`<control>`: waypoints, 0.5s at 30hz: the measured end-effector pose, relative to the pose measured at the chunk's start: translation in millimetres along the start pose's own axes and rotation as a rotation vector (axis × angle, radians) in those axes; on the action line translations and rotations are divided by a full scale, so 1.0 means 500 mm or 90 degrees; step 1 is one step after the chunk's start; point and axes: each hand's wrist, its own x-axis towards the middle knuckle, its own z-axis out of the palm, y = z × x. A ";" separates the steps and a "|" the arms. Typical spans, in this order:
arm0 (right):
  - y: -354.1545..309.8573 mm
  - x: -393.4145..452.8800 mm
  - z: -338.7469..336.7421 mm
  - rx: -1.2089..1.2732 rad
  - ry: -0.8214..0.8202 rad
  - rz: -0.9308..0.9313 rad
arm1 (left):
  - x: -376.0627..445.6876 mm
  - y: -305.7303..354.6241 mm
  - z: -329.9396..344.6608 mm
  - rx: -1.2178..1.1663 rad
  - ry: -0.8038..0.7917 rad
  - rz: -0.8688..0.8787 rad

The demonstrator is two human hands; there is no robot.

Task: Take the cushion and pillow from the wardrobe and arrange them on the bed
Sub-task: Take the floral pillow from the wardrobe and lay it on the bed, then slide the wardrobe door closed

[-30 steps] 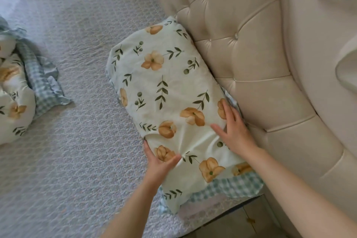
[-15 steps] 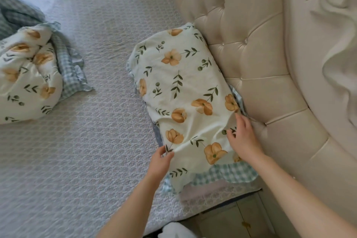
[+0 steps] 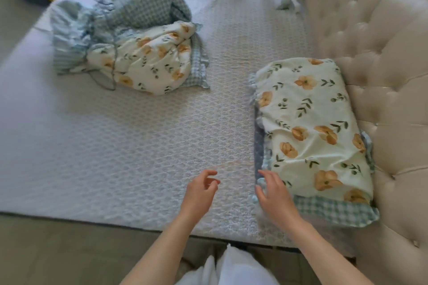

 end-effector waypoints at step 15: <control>-0.494 -0.191 0.446 -0.097 -0.232 -0.322 | -0.462 -0.410 -0.458 -0.186 0.438 -0.128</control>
